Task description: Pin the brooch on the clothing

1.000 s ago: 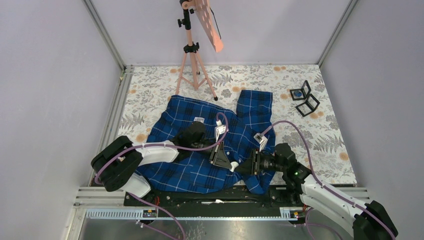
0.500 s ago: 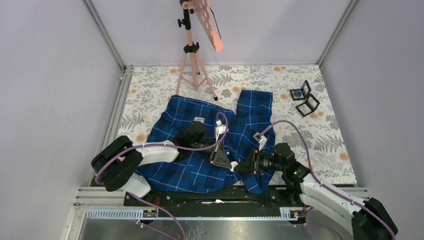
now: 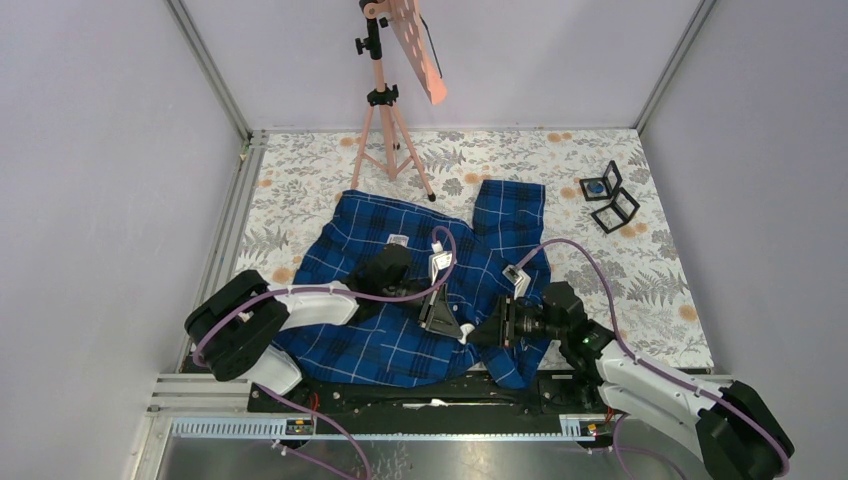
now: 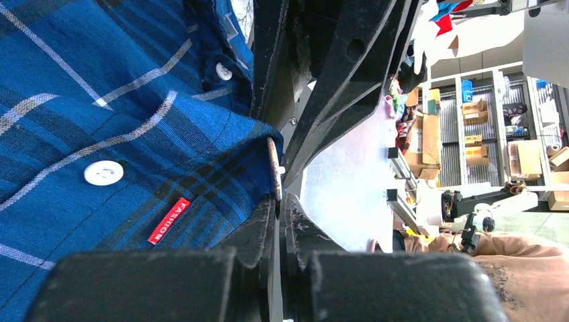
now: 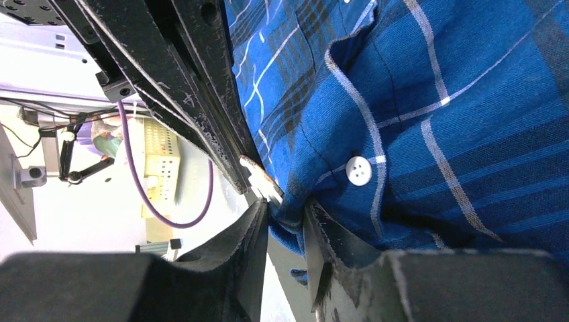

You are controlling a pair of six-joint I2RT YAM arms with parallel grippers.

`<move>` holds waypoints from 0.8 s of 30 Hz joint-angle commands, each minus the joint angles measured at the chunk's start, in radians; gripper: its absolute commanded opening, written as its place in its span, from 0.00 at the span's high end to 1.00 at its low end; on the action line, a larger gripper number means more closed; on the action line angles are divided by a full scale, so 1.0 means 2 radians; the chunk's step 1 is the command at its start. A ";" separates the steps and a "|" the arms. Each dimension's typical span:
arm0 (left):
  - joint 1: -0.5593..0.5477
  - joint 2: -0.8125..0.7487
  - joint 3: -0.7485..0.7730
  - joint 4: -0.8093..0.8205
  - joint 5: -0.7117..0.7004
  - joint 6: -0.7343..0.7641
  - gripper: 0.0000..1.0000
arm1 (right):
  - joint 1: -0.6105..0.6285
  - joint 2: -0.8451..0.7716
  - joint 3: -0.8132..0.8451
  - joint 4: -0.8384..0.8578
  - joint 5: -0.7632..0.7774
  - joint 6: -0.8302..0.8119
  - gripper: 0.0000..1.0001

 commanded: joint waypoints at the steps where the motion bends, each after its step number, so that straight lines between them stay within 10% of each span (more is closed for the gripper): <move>1: -0.016 -0.005 0.009 0.063 0.051 -0.005 1.00 | -0.002 0.020 0.017 -0.022 0.059 -0.012 0.69; 24: -0.012 -0.016 0.001 0.046 0.005 0.000 1.00 | -0.002 -0.042 -0.004 -0.073 0.140 0.005 0.69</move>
